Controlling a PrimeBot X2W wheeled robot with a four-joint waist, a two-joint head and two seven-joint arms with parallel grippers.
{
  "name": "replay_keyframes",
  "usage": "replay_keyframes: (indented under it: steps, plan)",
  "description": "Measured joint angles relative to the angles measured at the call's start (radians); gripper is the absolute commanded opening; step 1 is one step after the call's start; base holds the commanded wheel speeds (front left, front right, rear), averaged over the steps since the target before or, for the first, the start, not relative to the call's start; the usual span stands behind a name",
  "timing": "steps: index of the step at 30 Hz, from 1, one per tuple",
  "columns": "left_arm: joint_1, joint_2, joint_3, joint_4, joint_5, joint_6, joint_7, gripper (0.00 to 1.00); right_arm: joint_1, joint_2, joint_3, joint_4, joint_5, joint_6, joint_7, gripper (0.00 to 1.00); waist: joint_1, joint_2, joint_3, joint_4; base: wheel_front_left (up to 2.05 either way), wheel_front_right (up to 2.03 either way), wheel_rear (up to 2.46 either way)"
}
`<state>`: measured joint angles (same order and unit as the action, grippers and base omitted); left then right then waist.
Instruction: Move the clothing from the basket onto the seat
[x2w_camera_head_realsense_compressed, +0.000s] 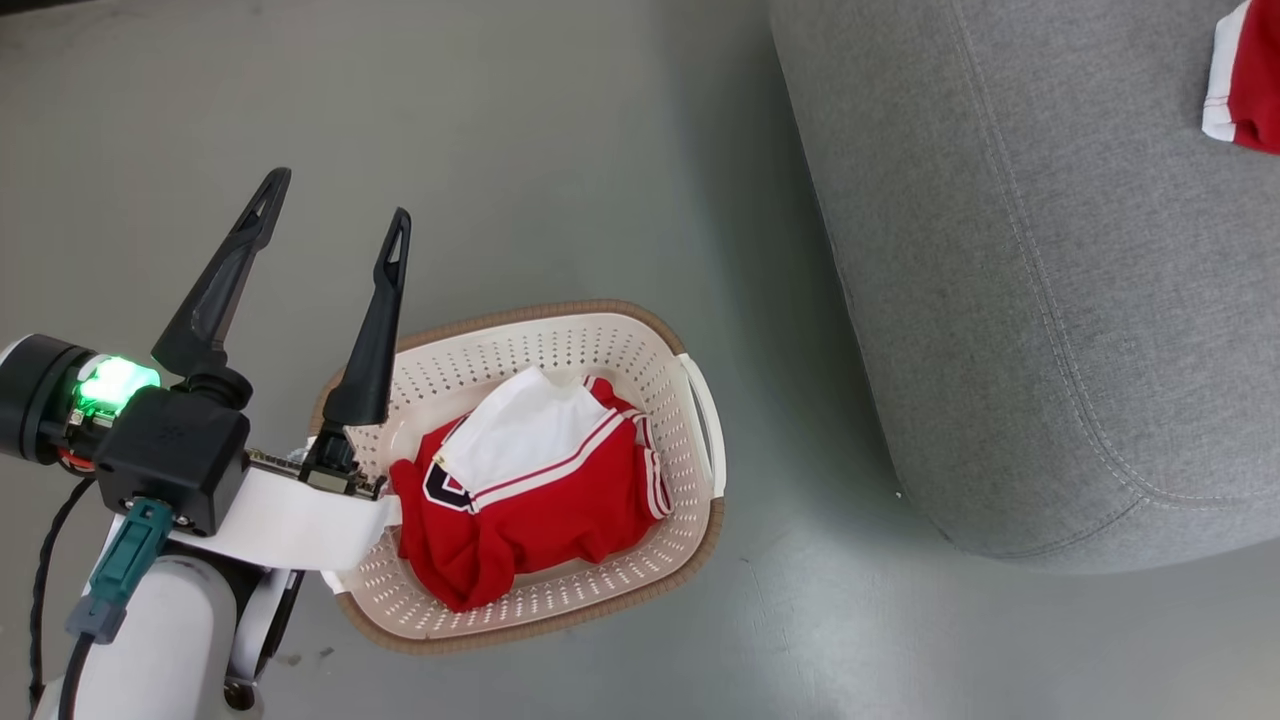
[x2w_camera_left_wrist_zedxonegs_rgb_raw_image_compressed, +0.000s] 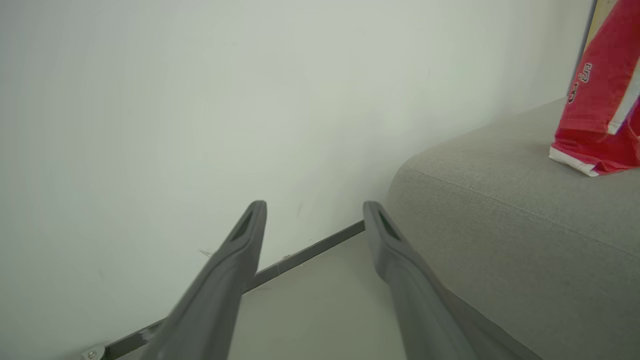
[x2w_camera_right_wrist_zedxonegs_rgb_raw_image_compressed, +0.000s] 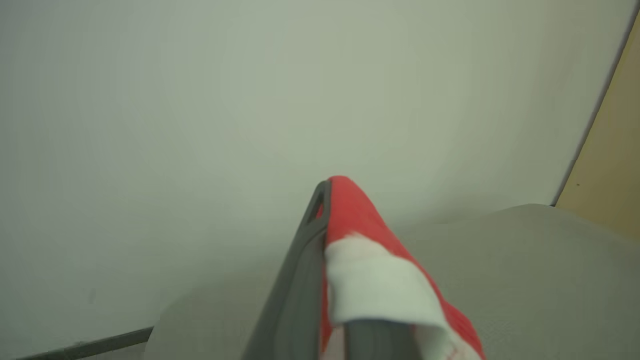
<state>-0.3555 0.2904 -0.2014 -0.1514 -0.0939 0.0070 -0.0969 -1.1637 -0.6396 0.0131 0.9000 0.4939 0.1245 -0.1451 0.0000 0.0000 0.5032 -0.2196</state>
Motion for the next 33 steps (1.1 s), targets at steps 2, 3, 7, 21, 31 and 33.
replay_keyframes:
  steps: [2, 3, 7, 21, 31, 33]
  plan:
    - [0.0, 0.0, 0.0, -0.004, 0.0, 0.0, 0.0, 1.0, 0.03, 0.022, 0.005, 0.024, -0.004, 0.0, -0.007, 0.0, 0.0, 0.0, 0.008, -0.001, 0.0, 0.0, 0.0]
    - [0.0, 0.0, 0.0, -0.006, 0.0, 0.0, 0.001, 1.0, 0.043, 0.032, 0.007, 0.038, -0.007, 0.0, -0.014, 0.0, 0.0, 0.0, 0.012, -0.002, 0.0, 0.0, 0.0]
    - [0.0, 0.0, 0.0, -0.013, 0.001, 0.0, 0.008, 1.0, 0.079, 0.067, 0.028, 0.076, -0.014, 0.0, -0.027, 0.0, 0.0, 0.0, 0.027, -0.002, 0.0, 0.0, 0.0]
    - [-0.013, -0.008, 0.004, -0.012, 0.001, 0.003, 0.003, 1.0, 0.121, 0.108, 0.044, 0.203, -0.015, 0.0, -0.002, 0.0, 0.0, 0.0, 0.055, 0.001, 0.0, 0.0, 0.0]
    - [-0.022, -0.027, 0.004, 0.009, -0.009, 0.011, -0.028, 1.0, 0.163, 0.159, 0.023, 0.242, 0.056, 0.0, 0.008, 0.51, 0.0, 0.0, 0.052, 0.005, 0.0, 0.0, 0.0]
    - [-0.022, -0.033, 0.004, 0.013, -0.009, 0.011, -0.037, 1.0, 0.172, 0.165, 0.026, 0.242, 0.066, 0.0, 0.009, 0.87, 0.0, 0.0001, 0.05, 0.006, 0.0, 0.0, 0.0]
